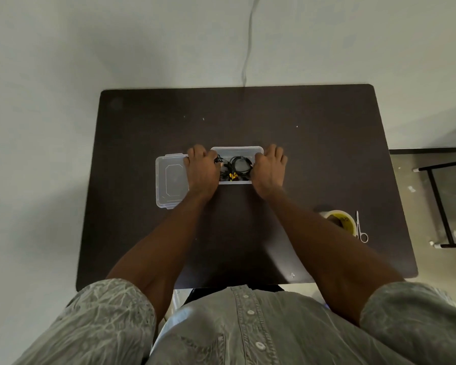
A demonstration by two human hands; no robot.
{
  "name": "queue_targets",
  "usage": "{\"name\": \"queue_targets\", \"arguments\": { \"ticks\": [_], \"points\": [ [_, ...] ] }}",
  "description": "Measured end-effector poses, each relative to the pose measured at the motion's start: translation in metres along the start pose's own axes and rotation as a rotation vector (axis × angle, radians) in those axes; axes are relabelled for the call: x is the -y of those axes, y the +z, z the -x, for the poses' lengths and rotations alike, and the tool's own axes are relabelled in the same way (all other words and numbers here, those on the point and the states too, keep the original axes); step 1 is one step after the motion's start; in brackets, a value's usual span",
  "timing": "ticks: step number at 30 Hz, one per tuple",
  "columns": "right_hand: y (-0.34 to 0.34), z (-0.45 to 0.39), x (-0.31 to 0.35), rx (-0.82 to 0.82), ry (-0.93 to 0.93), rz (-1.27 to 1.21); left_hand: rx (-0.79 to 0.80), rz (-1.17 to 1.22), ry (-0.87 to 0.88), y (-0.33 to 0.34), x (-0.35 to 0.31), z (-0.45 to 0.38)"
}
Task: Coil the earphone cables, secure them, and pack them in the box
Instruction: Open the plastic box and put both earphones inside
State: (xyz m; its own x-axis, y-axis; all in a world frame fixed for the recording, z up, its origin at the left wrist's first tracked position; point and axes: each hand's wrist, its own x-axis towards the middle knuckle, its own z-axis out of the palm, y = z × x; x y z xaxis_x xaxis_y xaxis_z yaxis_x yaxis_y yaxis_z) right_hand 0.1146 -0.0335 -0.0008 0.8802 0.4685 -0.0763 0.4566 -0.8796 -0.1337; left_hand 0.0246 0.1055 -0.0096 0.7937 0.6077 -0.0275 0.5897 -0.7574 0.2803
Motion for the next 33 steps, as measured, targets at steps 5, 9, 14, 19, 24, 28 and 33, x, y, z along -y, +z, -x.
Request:
{"name": "queue_targets", "arguments": {
  "ticks": [5,9,14,19,24,28,33],
  "points": [
    [0.001,0.000,0.002,0.011,0.036,-0.066,-0.007,0.007,-0.064,0.010,0.000,0.003],
    [-0.003,0.006,0.004,-0.077,0.022,-0.145,-0.217,0.242,-0.108,0.004,0.007,0.016],
    [-0.005,0.025,0.015,-0.133,-0.020,-0.181,-0.142,0.219,-0.537,-0.004,0.043,0.037],
    [-0.005,0.054,0.028,-0.146,-0.071,-0.188,0.147,0.217,-0.677,-0.005,0.069,0.053],
    [-0.004,0.070,0.024,-0.135,-0.076,-0.193,0.123,0.182,-0.632,-0.013,0.074,0.054],
    [-0.015,0.065,0.022,-0.144,-0.060,-0.360,-0.086,0.420,-0.494,-0.028,0.078,0.049],
    [-0.055,0.027,0.034,0.095,0.349,-1.178,-0.002,0.315,0.060,-0.053,0.063,0.024]
  ]
}}
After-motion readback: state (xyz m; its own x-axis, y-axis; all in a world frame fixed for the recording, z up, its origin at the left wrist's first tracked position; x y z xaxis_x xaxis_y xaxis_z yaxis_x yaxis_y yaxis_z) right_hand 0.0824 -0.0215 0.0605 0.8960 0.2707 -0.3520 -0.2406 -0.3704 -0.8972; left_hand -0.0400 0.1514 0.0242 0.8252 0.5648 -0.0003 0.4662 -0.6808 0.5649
